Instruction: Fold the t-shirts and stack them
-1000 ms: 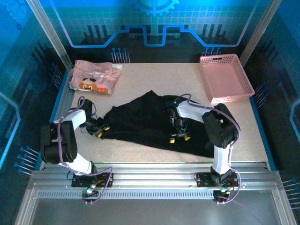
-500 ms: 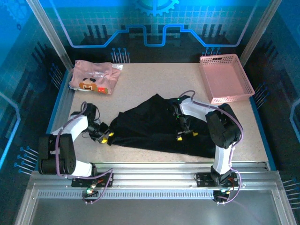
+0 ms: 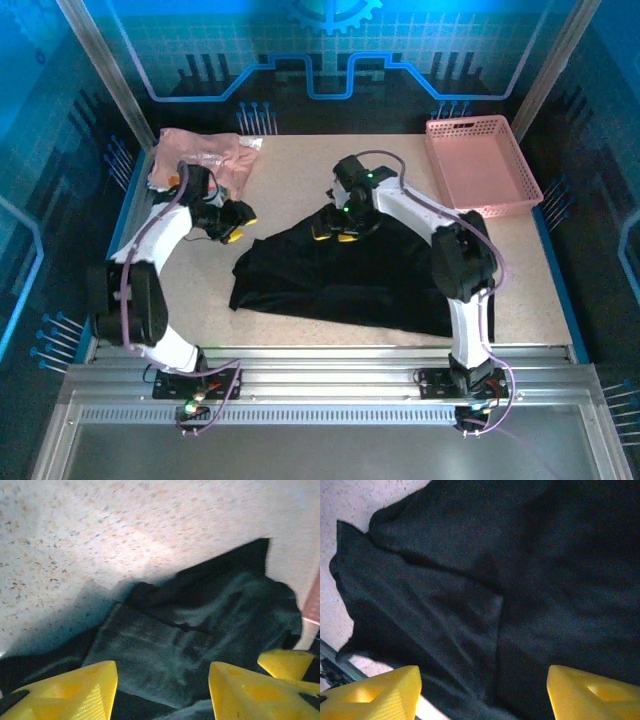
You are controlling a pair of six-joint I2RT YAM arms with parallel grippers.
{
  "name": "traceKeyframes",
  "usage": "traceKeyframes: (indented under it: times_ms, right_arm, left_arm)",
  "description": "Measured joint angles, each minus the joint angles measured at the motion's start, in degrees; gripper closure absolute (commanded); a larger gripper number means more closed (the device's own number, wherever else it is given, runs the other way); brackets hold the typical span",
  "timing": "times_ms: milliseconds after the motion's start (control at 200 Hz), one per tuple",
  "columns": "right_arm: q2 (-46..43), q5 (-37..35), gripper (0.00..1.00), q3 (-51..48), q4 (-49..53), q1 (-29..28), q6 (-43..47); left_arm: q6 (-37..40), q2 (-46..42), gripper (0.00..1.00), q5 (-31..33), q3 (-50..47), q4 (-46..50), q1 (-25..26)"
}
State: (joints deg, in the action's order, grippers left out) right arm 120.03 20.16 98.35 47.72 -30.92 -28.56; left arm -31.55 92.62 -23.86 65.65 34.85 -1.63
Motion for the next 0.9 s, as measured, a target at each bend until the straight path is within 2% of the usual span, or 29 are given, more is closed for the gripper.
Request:
traceKeyframes:
  times_ms: [175, 705, 900]
  right_arm:
    - [10.1, 4.6, 0.35, 2.8, -2.9, 0.5, -0.9]
    - [10.8, 7.2, 0.41, 3.2, -6.7, 0.9, -3.2]
    - [10.8, 7.4, 0.48, 2.5, -7.6, 0.3, -3.2]
  left_arm:
    - [0.2, 6.0, 0.52, -1.2, 0.1, -1.3, 0.0]
    - [0.2, 6.3, 0.54, -1.7, -1.8, -1.8, 0.5]
    - [0.6, 3.7, 0.54, -1.8, -3.5, -1.2, 0.6]
